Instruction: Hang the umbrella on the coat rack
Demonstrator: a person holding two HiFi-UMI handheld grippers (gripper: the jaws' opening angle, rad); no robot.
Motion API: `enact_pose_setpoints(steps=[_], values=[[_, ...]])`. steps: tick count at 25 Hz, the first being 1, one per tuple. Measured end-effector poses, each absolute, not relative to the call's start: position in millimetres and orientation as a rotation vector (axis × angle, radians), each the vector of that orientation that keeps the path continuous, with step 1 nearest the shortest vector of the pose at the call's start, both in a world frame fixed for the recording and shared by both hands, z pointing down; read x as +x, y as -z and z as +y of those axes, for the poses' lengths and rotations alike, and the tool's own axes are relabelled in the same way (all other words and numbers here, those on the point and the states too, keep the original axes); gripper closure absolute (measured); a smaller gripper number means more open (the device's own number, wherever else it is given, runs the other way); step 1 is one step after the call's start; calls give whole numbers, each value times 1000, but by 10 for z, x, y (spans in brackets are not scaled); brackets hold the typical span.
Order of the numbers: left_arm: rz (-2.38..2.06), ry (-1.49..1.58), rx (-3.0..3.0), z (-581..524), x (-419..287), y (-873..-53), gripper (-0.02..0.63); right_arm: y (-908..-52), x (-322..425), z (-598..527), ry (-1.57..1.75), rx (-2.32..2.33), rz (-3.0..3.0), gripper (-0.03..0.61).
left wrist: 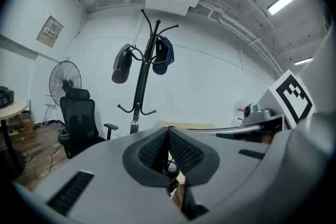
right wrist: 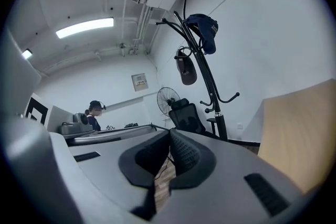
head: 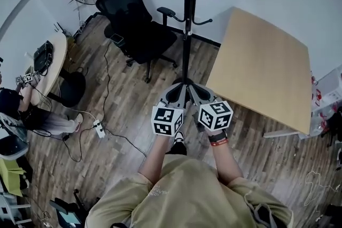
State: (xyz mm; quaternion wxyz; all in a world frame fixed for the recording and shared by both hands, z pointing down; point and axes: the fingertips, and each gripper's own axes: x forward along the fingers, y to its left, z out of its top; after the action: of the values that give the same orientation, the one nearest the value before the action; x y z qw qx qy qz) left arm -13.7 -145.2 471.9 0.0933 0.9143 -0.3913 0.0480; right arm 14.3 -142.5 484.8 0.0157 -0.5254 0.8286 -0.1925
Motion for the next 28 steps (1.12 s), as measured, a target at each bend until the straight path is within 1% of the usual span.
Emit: enact_pose_setpoints(steps=[10, 18, 24, 28], values=[[-1094, -116, 2737, -2774, -14, -4770, 592, -4906, 243, -2750, 586, -1727, 2528, 561], [-1087, -146, 2737, -3488, 66, -4754, 592, -4897, 348, -3417, 580, -1759, 2527, 561], [-1108, -152, 2740, -3996, 368, -4794, 592, -4913, 671, -3927, 567, -1751, 2555, 561], [-1118, -198, 2724, -4280, 478, -4925, 592, -5039, 792, -4203, 621, -1740, 2557, 561]])
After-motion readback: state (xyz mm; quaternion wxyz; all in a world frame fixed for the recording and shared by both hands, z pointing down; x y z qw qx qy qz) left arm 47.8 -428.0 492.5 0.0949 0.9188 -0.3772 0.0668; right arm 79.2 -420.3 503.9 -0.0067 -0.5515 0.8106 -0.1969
